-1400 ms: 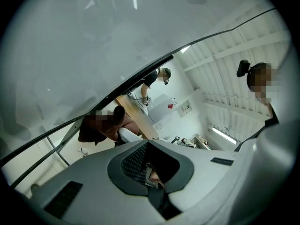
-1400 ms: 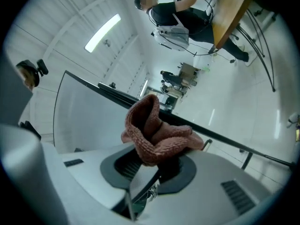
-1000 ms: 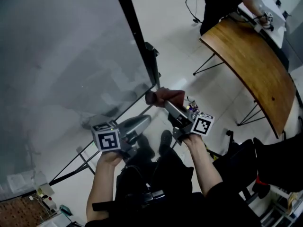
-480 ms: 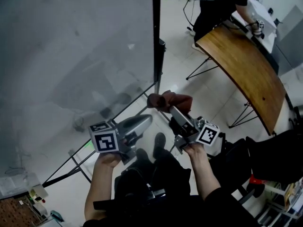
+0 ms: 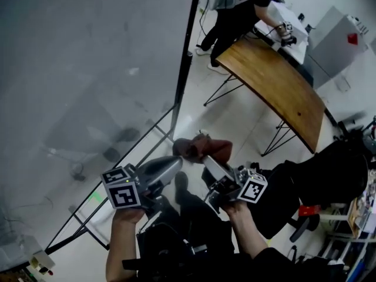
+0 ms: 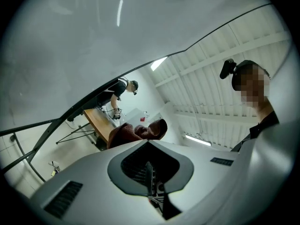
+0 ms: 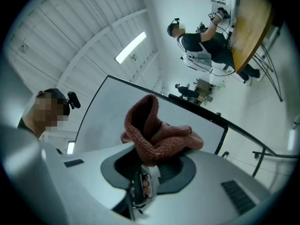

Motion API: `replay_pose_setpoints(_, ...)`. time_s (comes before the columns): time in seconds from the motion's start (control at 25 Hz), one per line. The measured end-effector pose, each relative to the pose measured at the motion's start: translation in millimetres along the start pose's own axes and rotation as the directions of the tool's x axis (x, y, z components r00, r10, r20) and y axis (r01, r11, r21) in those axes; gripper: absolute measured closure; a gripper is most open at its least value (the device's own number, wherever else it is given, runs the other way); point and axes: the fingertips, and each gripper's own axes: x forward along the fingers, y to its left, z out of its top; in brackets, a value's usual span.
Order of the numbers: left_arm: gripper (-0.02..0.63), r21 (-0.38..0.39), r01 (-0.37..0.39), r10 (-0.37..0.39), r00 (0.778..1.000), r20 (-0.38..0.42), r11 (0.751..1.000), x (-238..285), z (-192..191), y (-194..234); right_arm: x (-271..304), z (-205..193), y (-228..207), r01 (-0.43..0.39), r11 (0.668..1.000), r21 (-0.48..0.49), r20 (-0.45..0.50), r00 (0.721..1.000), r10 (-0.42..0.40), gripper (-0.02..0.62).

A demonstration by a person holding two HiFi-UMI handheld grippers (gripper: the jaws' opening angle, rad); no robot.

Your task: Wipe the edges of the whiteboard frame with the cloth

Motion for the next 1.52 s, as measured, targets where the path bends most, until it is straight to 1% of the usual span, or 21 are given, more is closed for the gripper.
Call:
replay_pose_setpoints(0.24, 0.611, -0.012, 0.114, -0.114, 0.993, 0.016, 0.993, -12, -22, -35, -26, -27, 33, 0.042, 0.999, -0.009, 0.025, 0.999, -0.042, 0.509)
replay_pose_setpoints(0.44, 0.611, 0.006, 0.218, -0.218, 0.975, 0.042, 0.976, -22, -22, -61, -19, -32, 46, 0.036, 0.999, -0.040, 0.015, 0.999, -0.035, 0.509)
replay_pose_setpoints(0.52, 0.611, 0.010, 0.240, -0.241, 0.969, 0.053, 0.971, -26, -19, -68, -13, -30, 50, 0.025, 0.999, -0.045, 0.007, 1.000, -0.025, 0.509)
replay_pose_setpoints(0.64, 0.611, 0.028, 0.253, -0.254, 0.964, 0.078, 0.967, -26, -14, -70, -8, -25, 59, 0.004, 0.998, -0.063, -0.013, 1.000, -0.005, 0.509)
replay_pose_setpoints(0.84, 0.611, 0.024, 0.233, -0.234, 0.967, 0.100, 0.972, -14, -13, -77, -15, -13, 69, -0.025, 0.996, -0.087, -0.022, 0.999, 0.023, 0.509)
replay_pose_setpoints(0.96, 0.611, 0.061, 0.217, -0.223, 0.969, 0.110, 0.974, 1, -17, -80, -30, -1, 69, -0.040, 0.996, -0.079, -0.019, 0.999, 0.039, 0.509)
replay_pose_setpoints(1.2, 0.609, 0.089, 0.139, -0.149, 0.982, 0.116, 0.986, 40, -32, -88, -67, 32, 67, -0.086, 0.995, -0.055, -0.010, 0.996, 0.085, 0.509)
replay_pose_setpoints(1.52, 0.610, 0.092, 0.053, -0.064, 0.991, 0.117, 0.994, 97, -52, -82, -108, 70, 38, -0.135, 0.991, -0.002, -0.027, 0.991, 0.134, 0.509)
